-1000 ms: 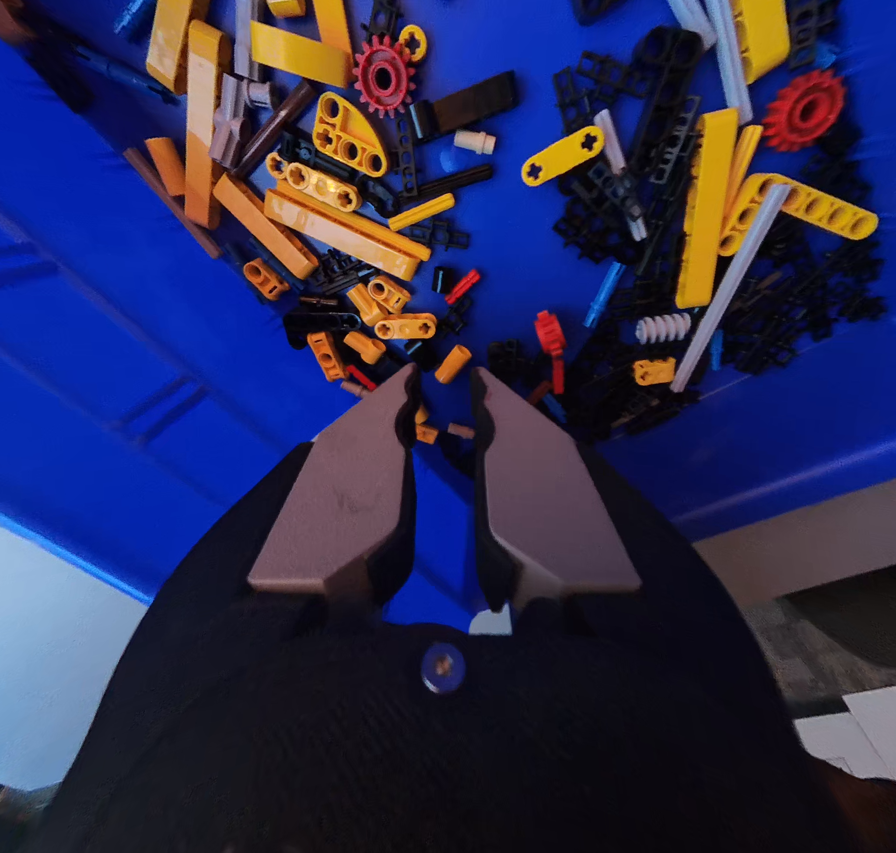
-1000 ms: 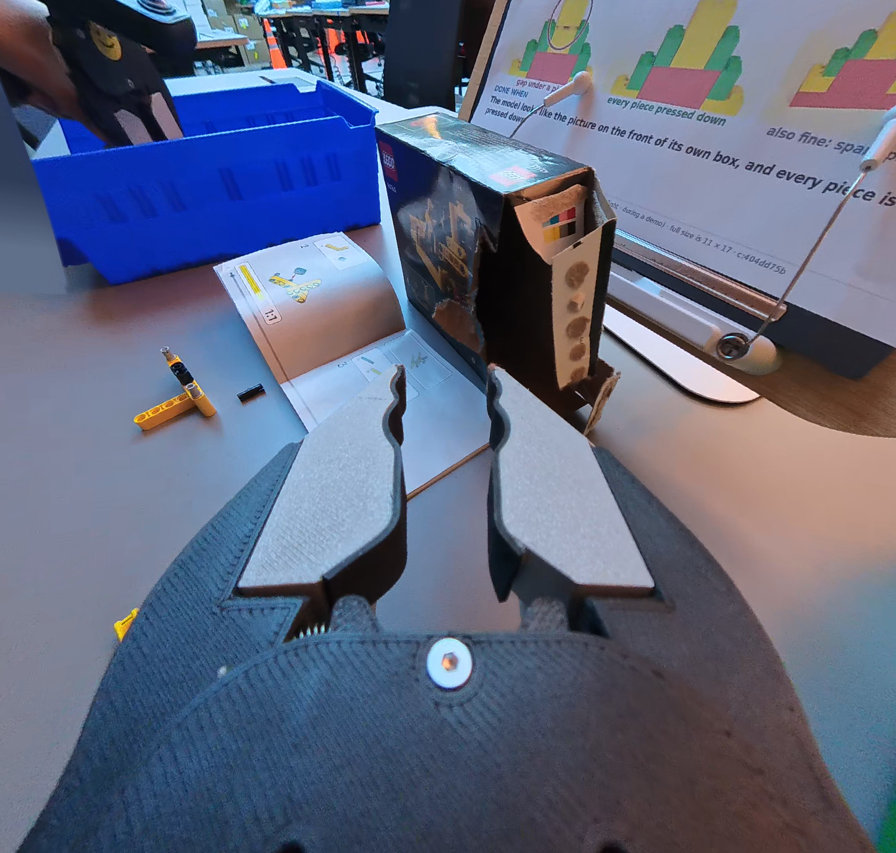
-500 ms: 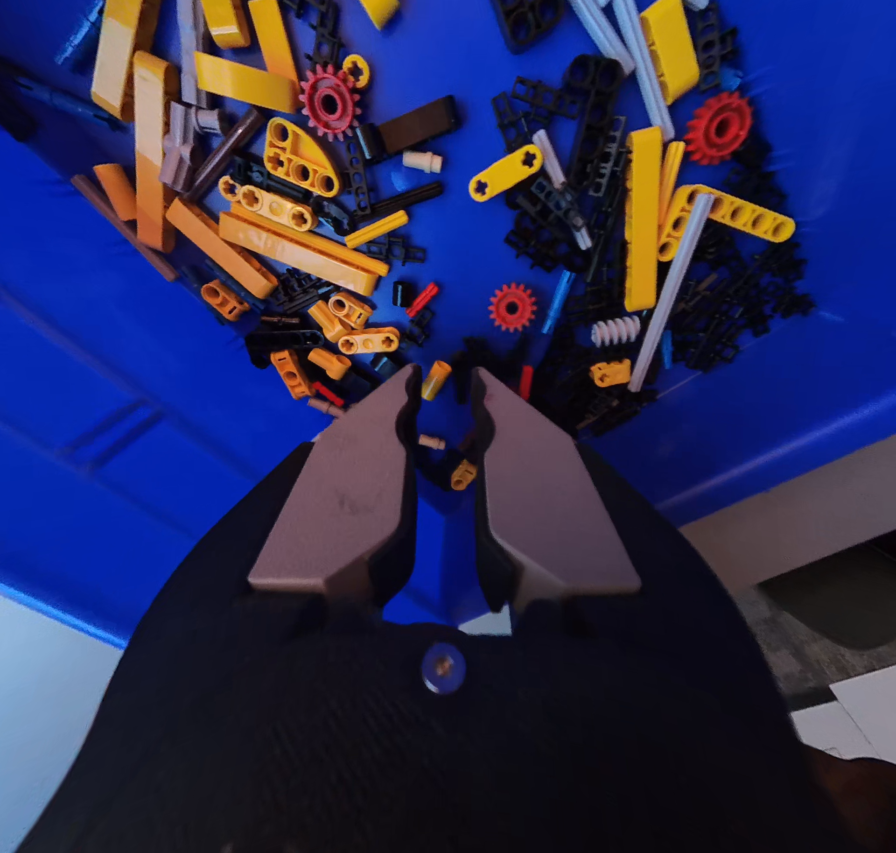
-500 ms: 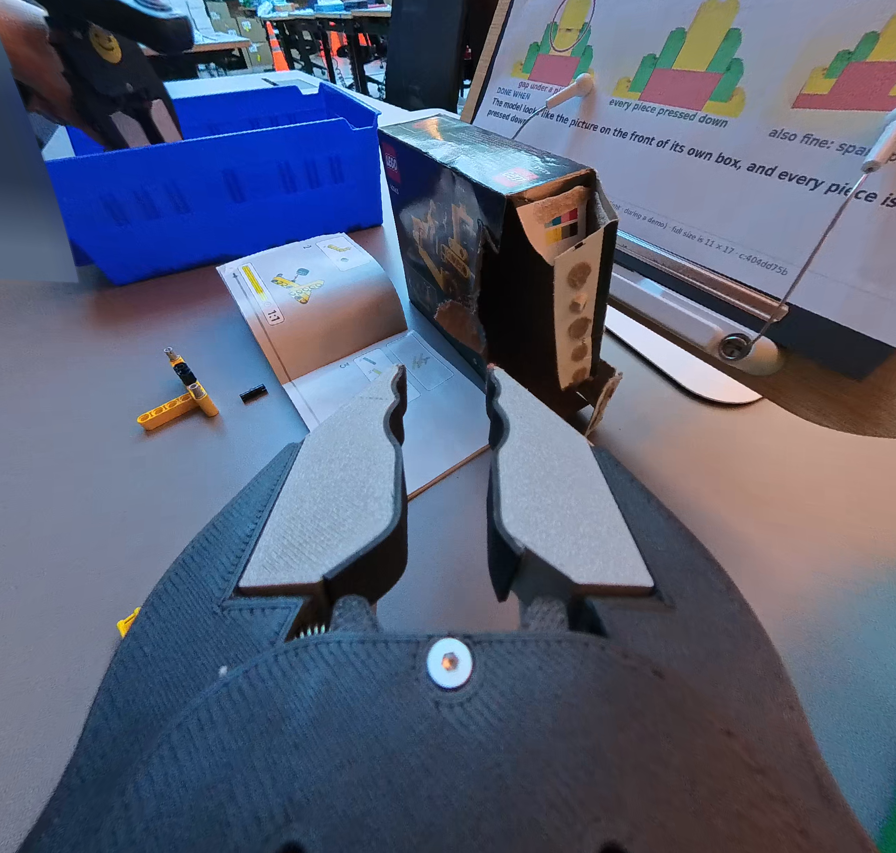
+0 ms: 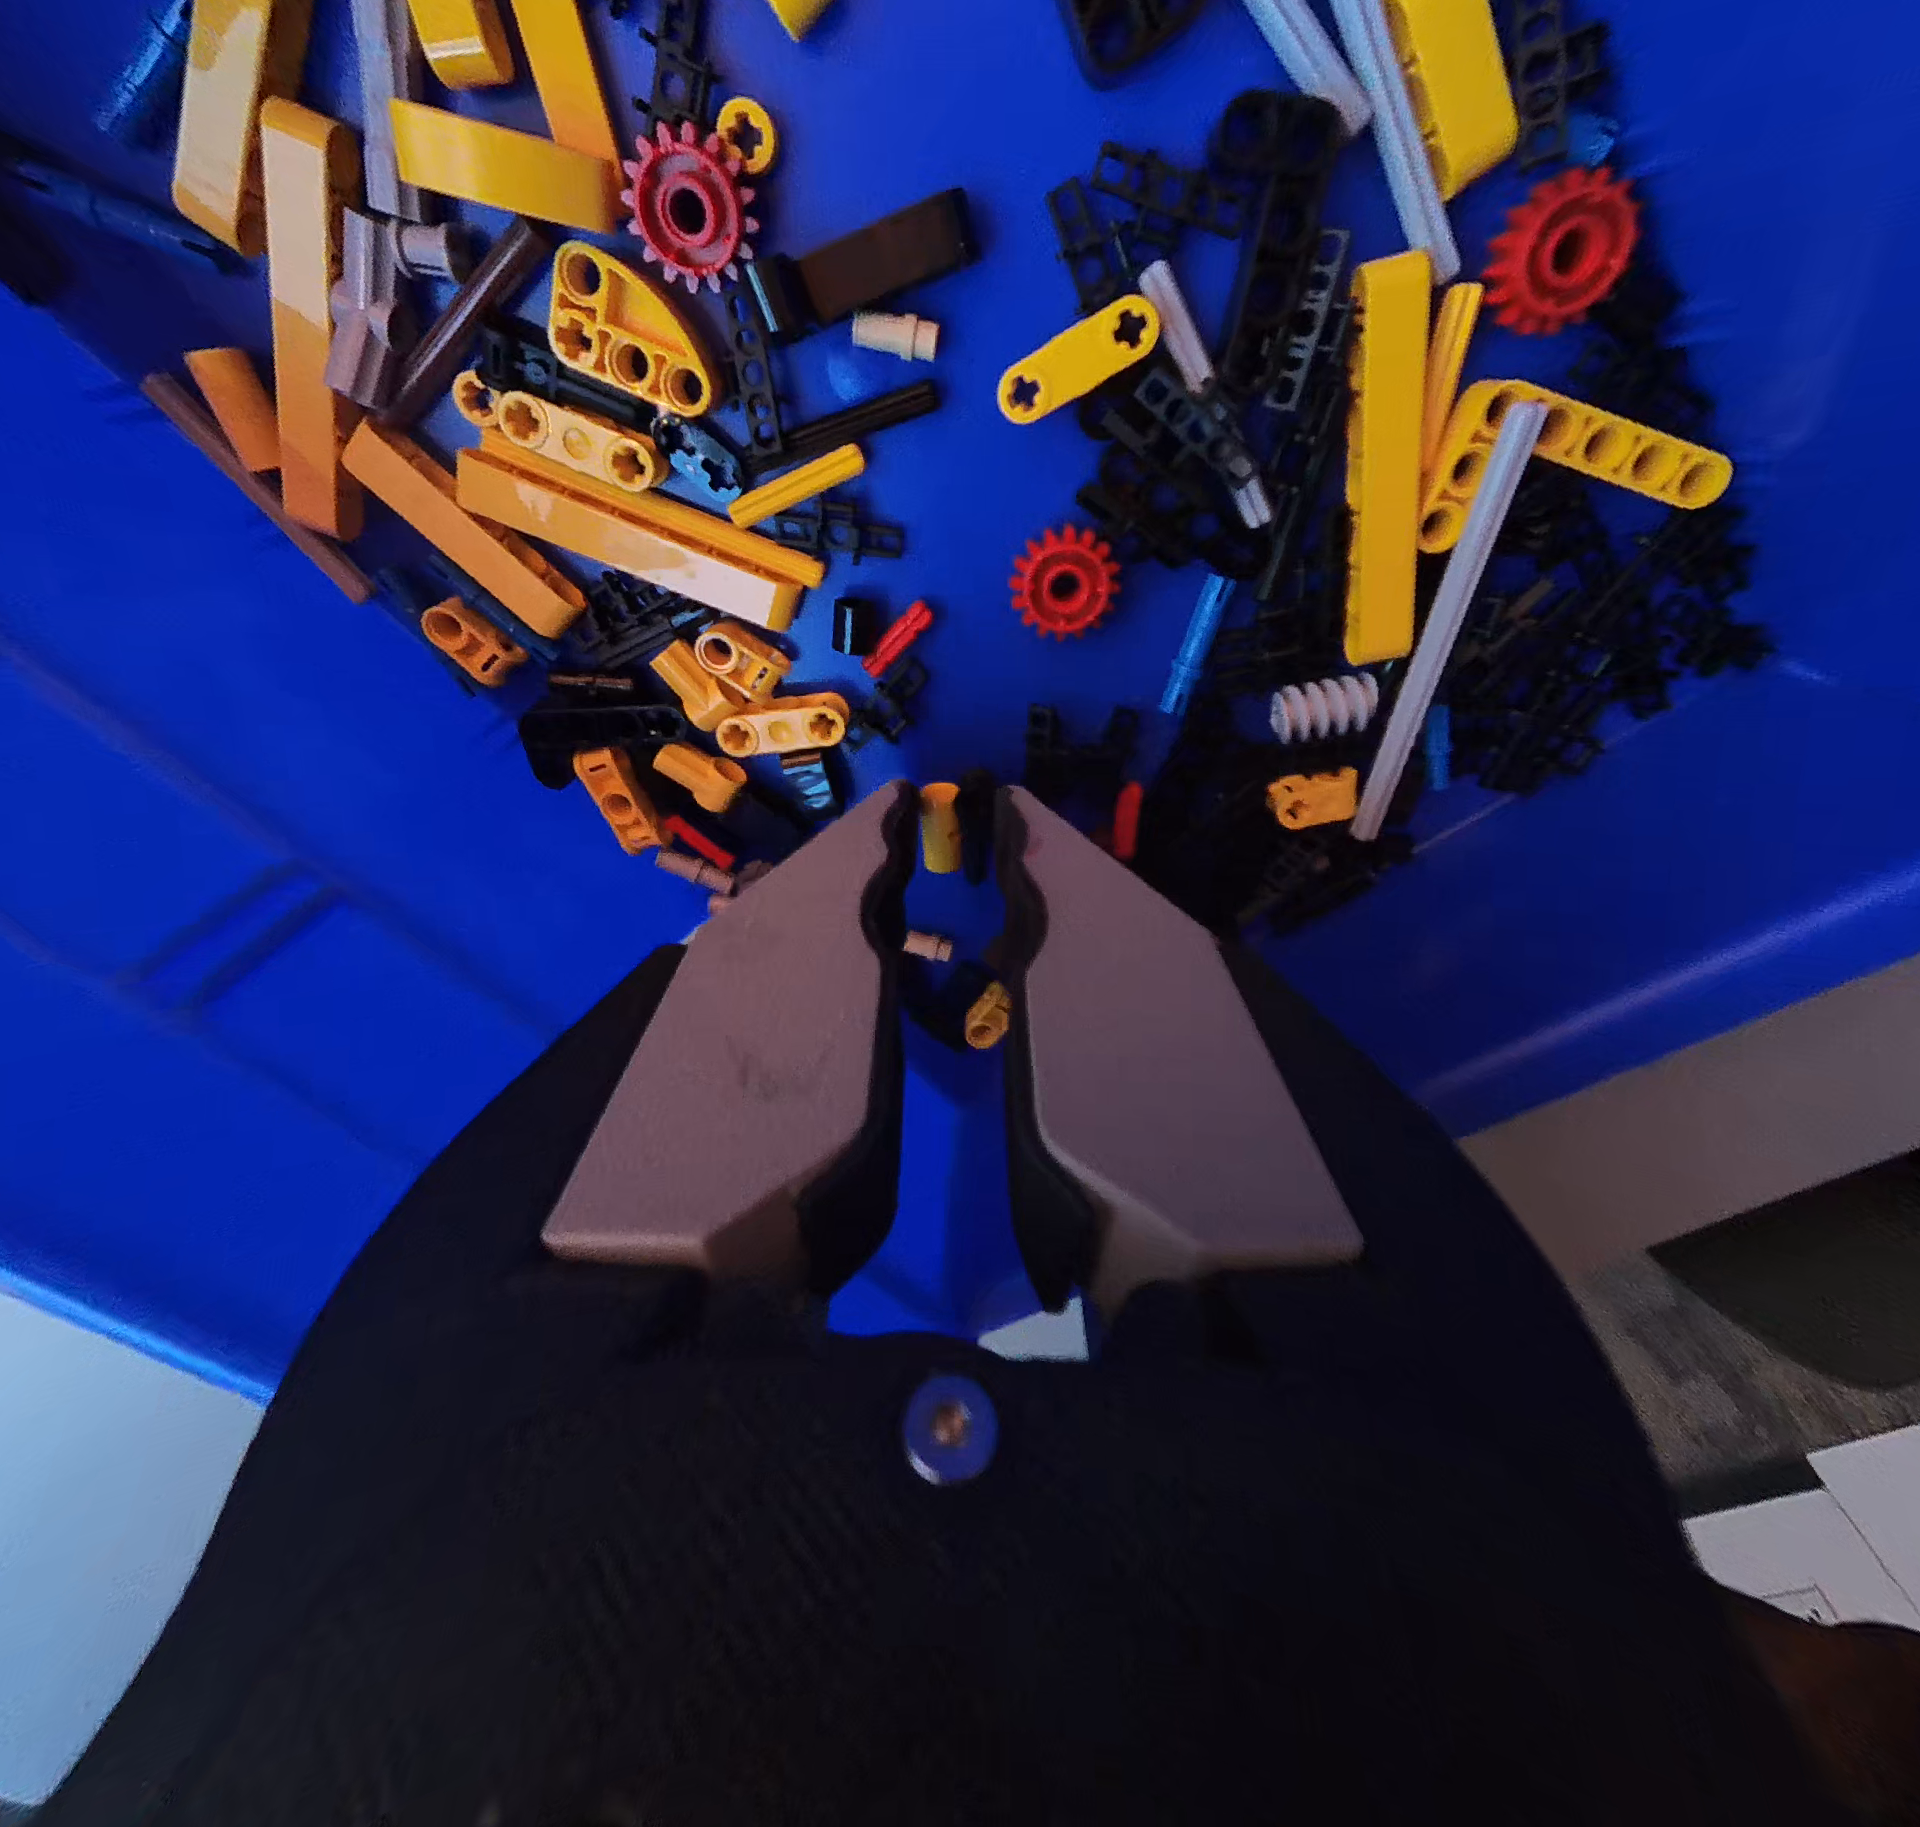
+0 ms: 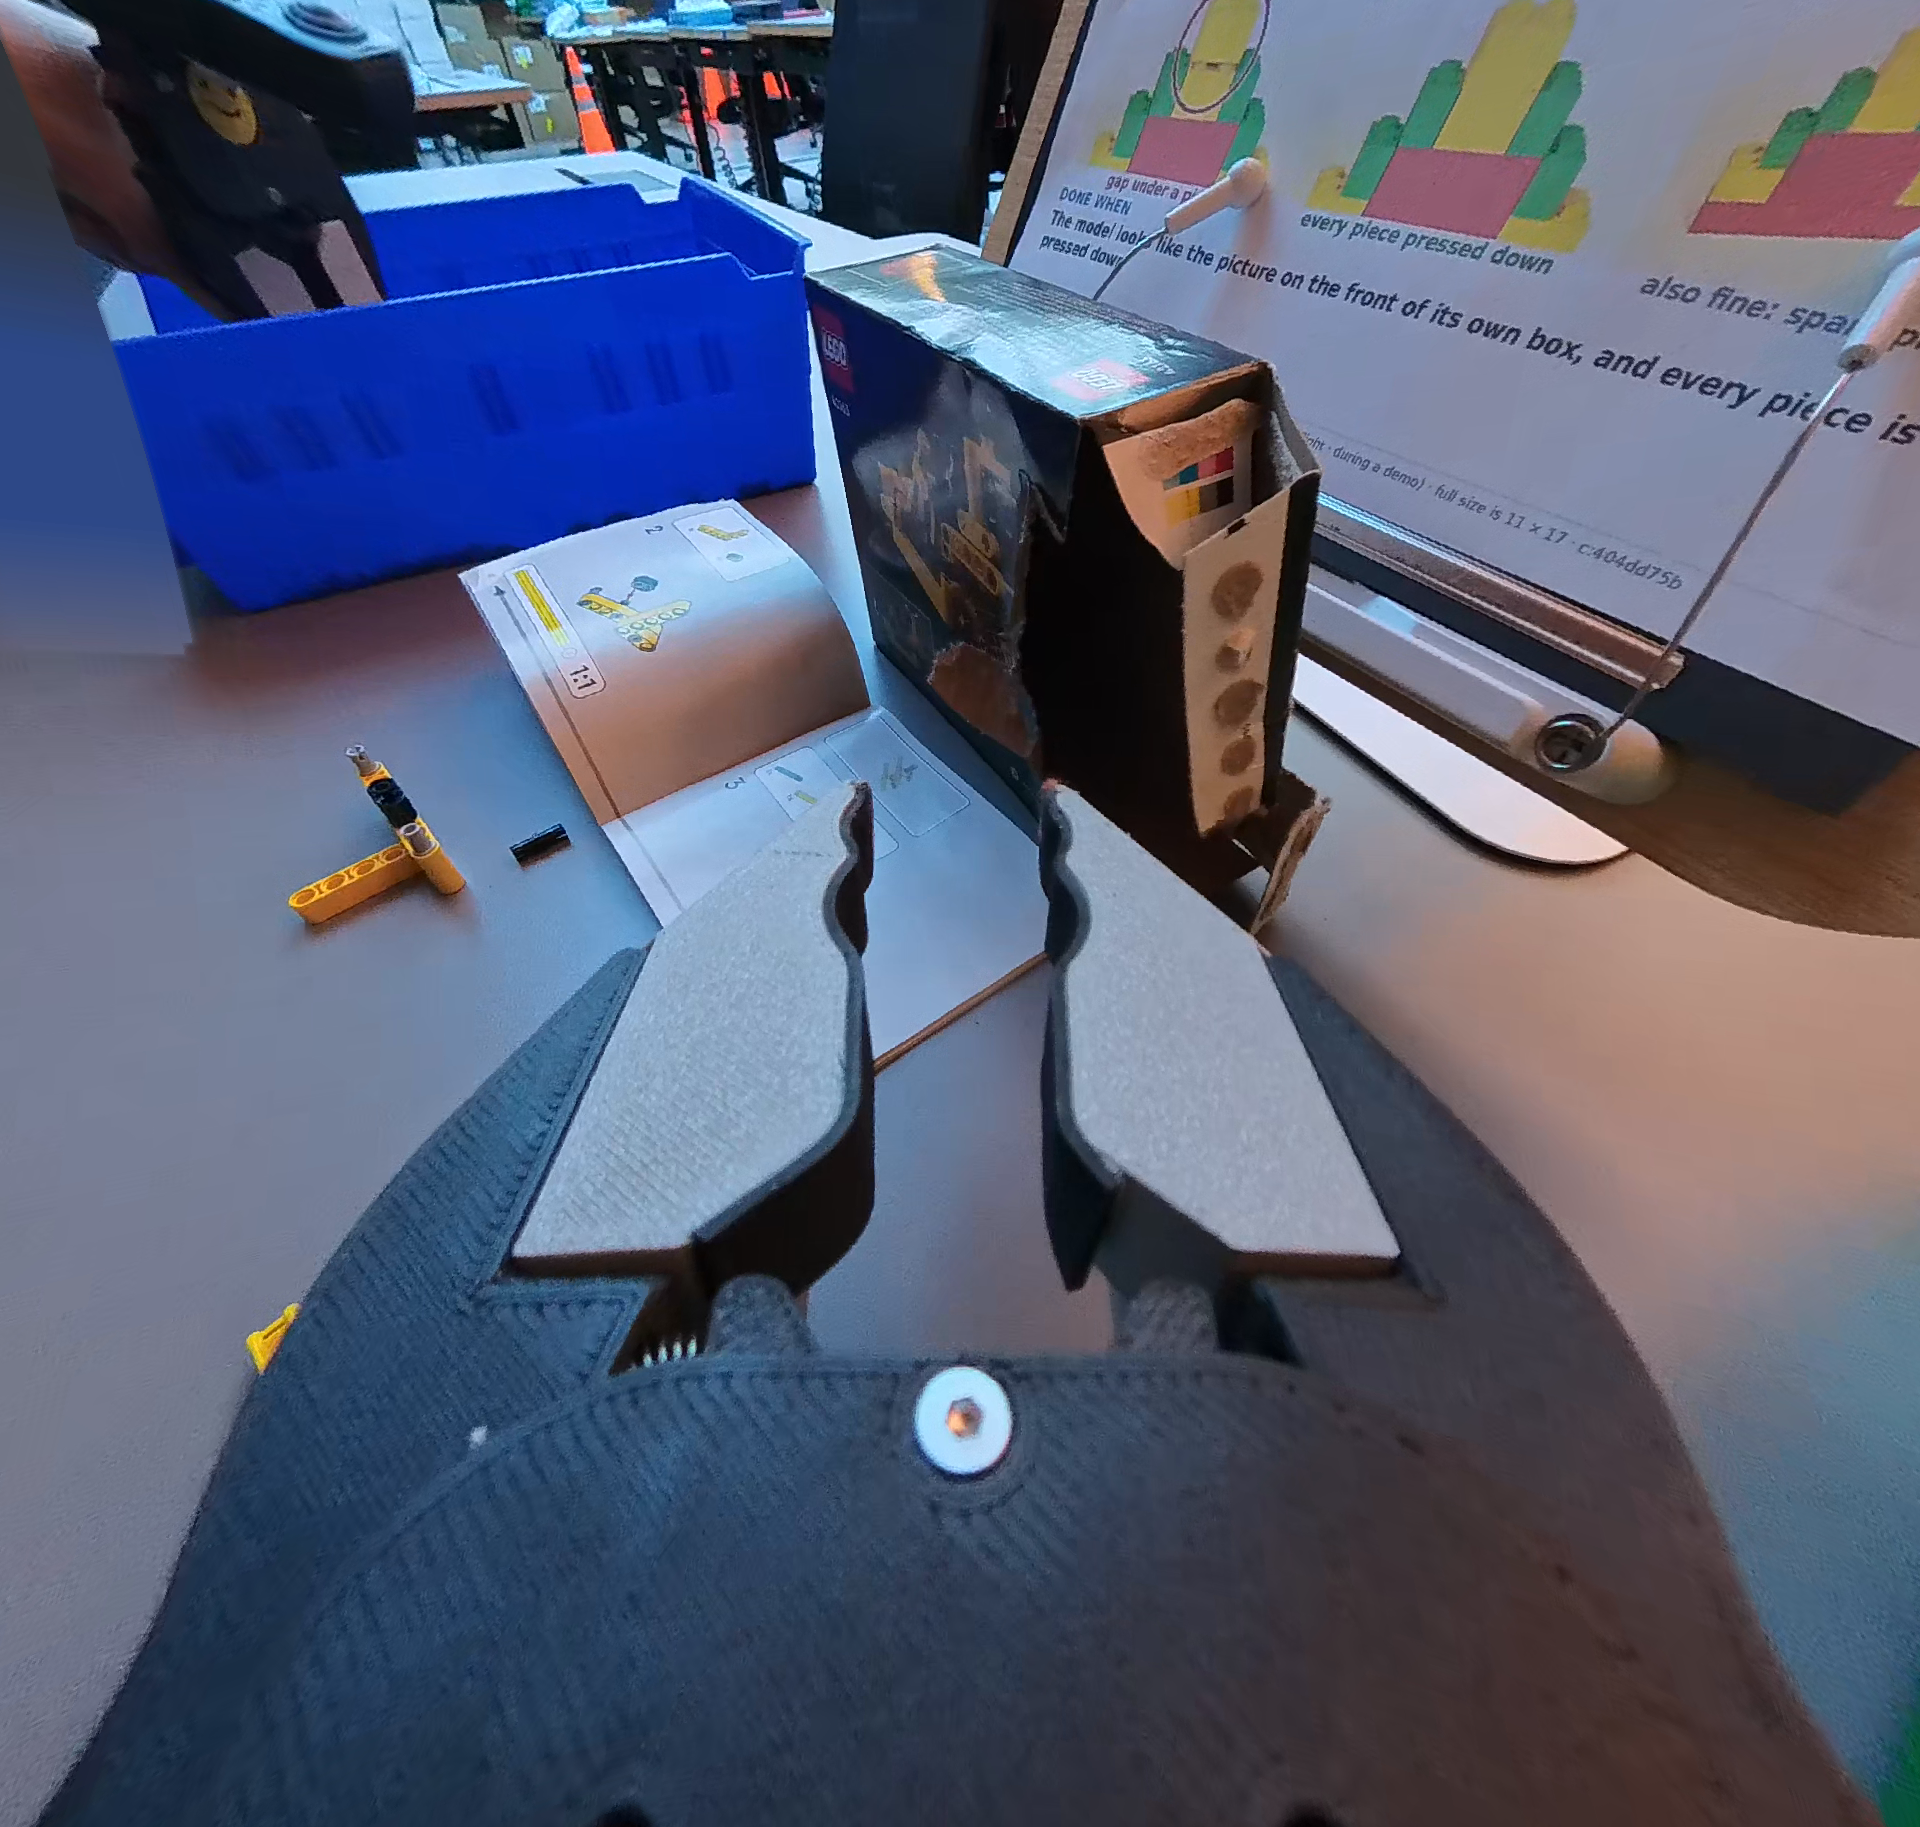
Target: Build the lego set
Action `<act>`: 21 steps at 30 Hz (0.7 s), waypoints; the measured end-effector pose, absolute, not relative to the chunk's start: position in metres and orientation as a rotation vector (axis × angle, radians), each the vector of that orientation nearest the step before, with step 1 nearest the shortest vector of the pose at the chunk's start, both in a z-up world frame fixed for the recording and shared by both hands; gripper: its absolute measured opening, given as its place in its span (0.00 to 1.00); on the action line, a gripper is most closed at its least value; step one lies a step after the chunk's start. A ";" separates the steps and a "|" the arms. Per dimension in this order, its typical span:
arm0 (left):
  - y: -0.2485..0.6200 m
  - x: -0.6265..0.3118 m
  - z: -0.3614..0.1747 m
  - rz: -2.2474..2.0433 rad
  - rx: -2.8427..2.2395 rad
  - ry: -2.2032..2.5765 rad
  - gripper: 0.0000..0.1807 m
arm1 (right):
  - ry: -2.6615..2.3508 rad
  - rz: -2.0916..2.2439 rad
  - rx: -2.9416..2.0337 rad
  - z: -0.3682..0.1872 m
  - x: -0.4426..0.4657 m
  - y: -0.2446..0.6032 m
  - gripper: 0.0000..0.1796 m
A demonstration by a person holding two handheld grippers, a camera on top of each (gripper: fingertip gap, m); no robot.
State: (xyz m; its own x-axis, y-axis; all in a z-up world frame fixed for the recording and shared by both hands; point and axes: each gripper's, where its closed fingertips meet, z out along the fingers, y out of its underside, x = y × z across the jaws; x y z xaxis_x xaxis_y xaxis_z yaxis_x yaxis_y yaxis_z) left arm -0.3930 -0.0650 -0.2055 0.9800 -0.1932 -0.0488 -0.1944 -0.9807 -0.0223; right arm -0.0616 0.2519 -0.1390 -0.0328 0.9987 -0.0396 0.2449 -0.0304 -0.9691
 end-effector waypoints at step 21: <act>-0.040 -0.412 -0.158 0.206 -2.865 -0.014 0.07 | -1.424 1.273 -1.355 -0.133 -0.059 0.240 0.15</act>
State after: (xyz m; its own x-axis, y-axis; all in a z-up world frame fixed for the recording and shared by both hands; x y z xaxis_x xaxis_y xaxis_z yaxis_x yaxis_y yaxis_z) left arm -0.4116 -0.0405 -0.1576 0.9899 0.0286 -0.1390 -0.0095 -0.9640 -0.2657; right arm -0.0588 0.2401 -0.1327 -0.1289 0.9868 -0.0981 0.2073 -0.0700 -0.9758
